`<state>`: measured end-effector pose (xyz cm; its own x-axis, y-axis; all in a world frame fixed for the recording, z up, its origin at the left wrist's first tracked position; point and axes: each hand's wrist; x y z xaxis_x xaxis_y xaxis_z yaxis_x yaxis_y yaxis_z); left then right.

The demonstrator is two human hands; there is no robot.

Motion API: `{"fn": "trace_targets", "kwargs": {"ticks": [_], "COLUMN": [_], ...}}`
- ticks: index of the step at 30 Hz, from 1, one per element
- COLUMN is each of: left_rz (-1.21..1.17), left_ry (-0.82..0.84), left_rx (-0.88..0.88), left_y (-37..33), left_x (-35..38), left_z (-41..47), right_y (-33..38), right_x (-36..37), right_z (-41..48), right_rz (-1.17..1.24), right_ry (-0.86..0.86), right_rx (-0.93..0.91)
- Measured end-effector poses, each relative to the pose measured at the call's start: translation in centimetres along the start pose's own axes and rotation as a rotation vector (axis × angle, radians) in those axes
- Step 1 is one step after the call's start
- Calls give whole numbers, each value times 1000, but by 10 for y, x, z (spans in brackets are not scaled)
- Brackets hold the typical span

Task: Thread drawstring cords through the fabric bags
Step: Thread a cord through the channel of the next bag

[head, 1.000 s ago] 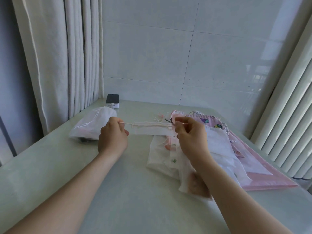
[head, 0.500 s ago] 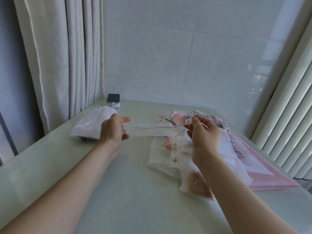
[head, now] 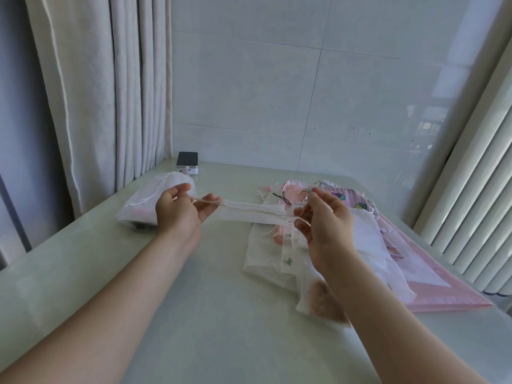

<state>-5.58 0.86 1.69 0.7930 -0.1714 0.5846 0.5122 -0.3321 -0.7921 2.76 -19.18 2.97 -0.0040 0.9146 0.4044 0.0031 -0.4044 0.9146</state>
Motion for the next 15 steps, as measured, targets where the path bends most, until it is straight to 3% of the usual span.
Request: {"fn": "trace_targets", "kwargs": {"ticks": [2, 4, 6, 8, 11, 15], "left_rz": [79, 210, 439, 752, 1067, 1311], "left_ry": [35, 99, 198, 336, 601, 714], "left_rx": [15, 112, 342, 696, 1115, 1150], "left_y": [3, 7, 7, 5, 7, 11], "left_x": [-1, -3, -8, -14, -22, -29], "left_z": [3, 8, 11, 10, 9, 13], "right_y": [-2, -5, -9, -14, -23, -27], "right_x": [0, 0, -2, -4, -9, -13], "right_z": [-1, 0, 1, 2, 5, 12], "right_rz": [-128, -331, -577, -804, -1141, -1305], "right_ry": [11, 12, 39, 176, 400, 542], "right_rx": [-123, -361, -701, -961, -1063, -1044]}}
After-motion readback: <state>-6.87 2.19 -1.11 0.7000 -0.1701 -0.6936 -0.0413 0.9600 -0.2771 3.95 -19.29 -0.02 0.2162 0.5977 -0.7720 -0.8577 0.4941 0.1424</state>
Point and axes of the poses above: each hand's wrist, its own z-axis towards the middle knuckle, its own x-axis out of the palm, y = z × x, and after that the axes turned 10 degrees about -y, right-handed
